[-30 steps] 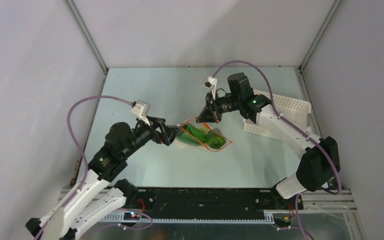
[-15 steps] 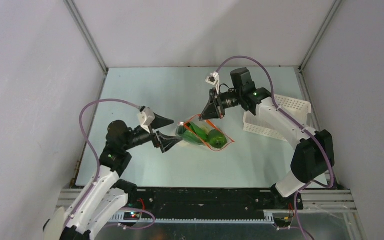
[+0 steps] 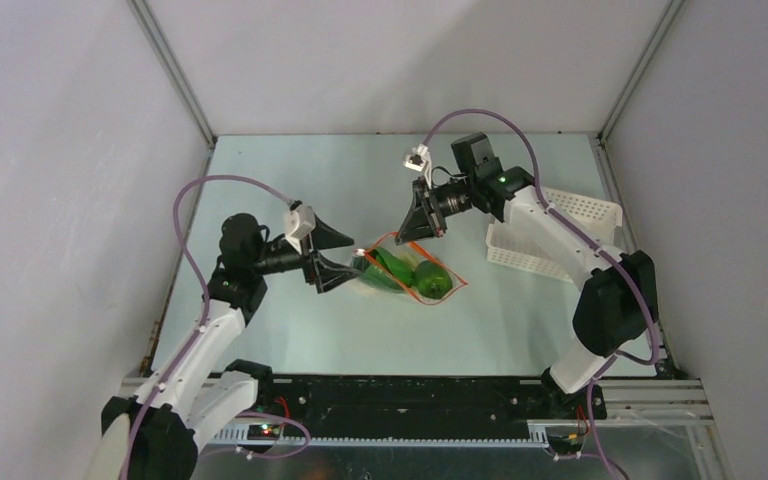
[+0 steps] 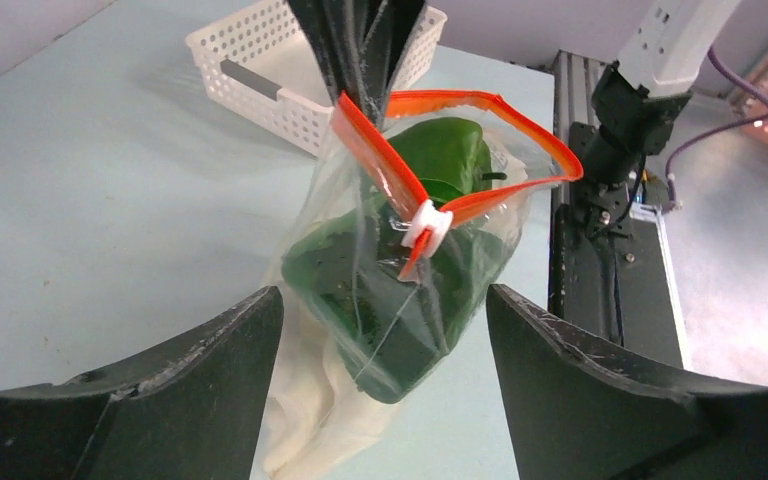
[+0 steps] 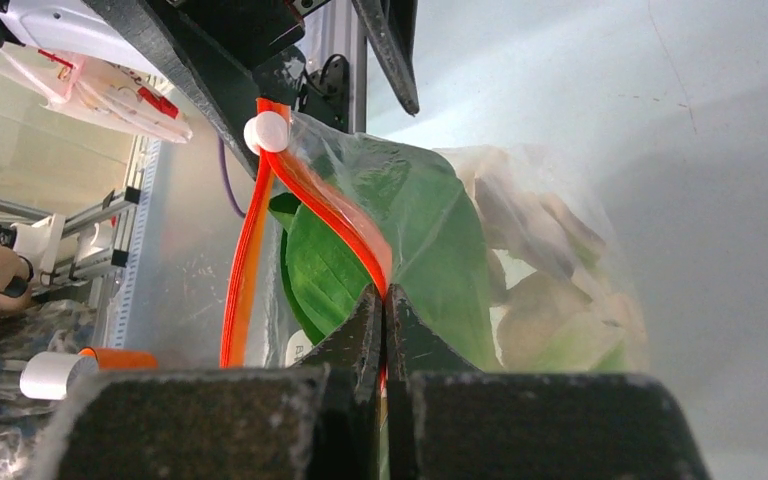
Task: Place the food in the zip-top bag and seal the zipper
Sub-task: Adjust the zipper food storage bag at the center of the board.
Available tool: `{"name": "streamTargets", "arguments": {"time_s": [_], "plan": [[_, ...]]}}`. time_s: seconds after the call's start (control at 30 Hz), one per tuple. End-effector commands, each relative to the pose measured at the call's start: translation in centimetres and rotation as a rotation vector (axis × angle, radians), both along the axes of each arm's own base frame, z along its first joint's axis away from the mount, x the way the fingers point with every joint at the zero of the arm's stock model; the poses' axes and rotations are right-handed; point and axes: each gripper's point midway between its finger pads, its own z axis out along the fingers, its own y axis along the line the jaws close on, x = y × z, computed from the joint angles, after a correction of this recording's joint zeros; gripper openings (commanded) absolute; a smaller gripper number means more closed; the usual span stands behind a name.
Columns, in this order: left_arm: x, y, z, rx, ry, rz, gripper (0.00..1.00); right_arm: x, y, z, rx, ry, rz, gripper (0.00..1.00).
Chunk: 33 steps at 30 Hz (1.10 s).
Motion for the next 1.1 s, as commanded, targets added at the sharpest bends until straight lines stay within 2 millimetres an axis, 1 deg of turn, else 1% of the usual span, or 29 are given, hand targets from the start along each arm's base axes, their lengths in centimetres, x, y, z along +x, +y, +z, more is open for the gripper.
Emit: {"name": "streamTargets", "arguments": {"time_s": [0.0,0.13,0.17,0.23,0.3,0.33,0.43,0.47,0.57,0.6,0.63,0.67,0.7,0.73,0.77,0.8,0.83,0.87,0.9,0.93,0.97,1.0,1.03,1.07], "plan": [[-0.7,-0.3,1.3,-0.001,-0.091,-0.081,0.8,0.1,0.8,2.2,0.048,-0.042,0.034,0.0],[-0.4,-0.6,1.0,0.008,-0.077,-0.085,0.77,0.1,1.2,2.6,0.054,-0.044,0.042,0.0],[-0.4,-0.8,0.7,0.013,-0.063,-0.089,0.76,0.1,1.3,2.6,0.054,-0.043,0.043,0.0],[-0.3,-1.0,0.5,0.019,-0.052,-0.095,0.73,0.0,1.3,2.7,0.056,-0.045,0.049,0.0],[0.0,-1.1,0.3,0.026,-0.046,-0.096,0.68,0.1,1.3,2.7,0.056,-0.044,0.05,0.0],[0.0,-1.1,0.3,0.026,-0.046,-0.1,0.62,0.1,1.4,2.7,0.055,-0.043,0.05,0.0],[-0.4,-1.4,0.6,0.019,-0.057,-0.134,0.53,0.0,1.4,2.4,0.046,-0.035,0.057,0.0],[-0.7,-1.5,0.7,0.015,-0.06,-0.15,0.47,0.0,1.4,2.4,0.044,-0.036,0.057,0.0],[-1.4,-2.0,0.8,0.015,-0.074,-0.176,0.4,0.3,1.5,2.1,0.034,-0.031,0.049,0.0],[-1.5,-2.1,0.9,0.017,-0.074,-0.178,0.34,0.4,1.5,2.0,0.031,-0.032,0.044,0.0],[-1.8,-2.3,0.9,0.018,-0.072,-0.188,0.31,0.7,1.6,1.8,0.022,-0.028,0.033,0.0],[-2.0,-2.4,1.0,0.016,-0.071,-0.192,0.24,0.8,1.6,1.7,0.018,-0.029,0.026,0.0],[-2.3,-2.7,1.0,0.016,-0.069,-0.2,0.2,1.1,1.6,1.4,0.006,-0.03,0.011,0.0],[-2.7,-2.9,1.3,0.013,-0.066,-0.208,0.09,1.3,1.6,1.3,-0.001,-0.029,0.003,0.0],[-2.7,-3.0,1.3,0.013,-0.063,-0.199,0.03,1.6,1.5,1.0,-0.014,-0.031,-0.016,0.0],[-3.1,-3.2,1.6,0.007,-0.061,-0.202,0.01,1.7,1.4,1.0,-0.02,-0.034,-0.025,0.0],[-2.9,-3.2,1.8,0.007,-0.06,-0.178,0.0,2.1,1.3,0.7,-0.036,-0.041,-0.048,0.0],[-3.2,-3.4,2.2,-0.002,-0.059,-0.172,0.0,2.2,1.2,0.9,-0.04,-0.051,-0.062,0.0],[-2.8,-3.4,2.4,-0.003,-0.049,-0.138,0.0,2.7,0.9,0.5,-0.062,-0.061,-0.094,0.08],[-3.2,-3.5,2.8,-0.013,-0.039,-0.127,0.0,3.2,0.7,0.7,-0.076,-0.085,-0.132,0.12],[-2.8,-3.4,2.9,-0.014,-0.037,-0.088,0.0,3.4,0.3,0.5,-0.086,-0.09,-0.152,0.13],[-3.2,-3.5,3.3,-0.022,-0.038,-0.082,0.0,3.7,0.0,0.9,-0.093,-0.116,-0.183,0.18],[-3.1,-3.4,3.2,-0.021,-0.037,-0.058,0.0,4.0,-0.4,0.8,-0.102,-0.122,-0.205,0.23],[-3.5,-3.4,3.7,-0.027,-0.049,-0.052,0.0,4.2,-0.9,1.1,-0.116,-0.141,-0.244,0.37]]}}
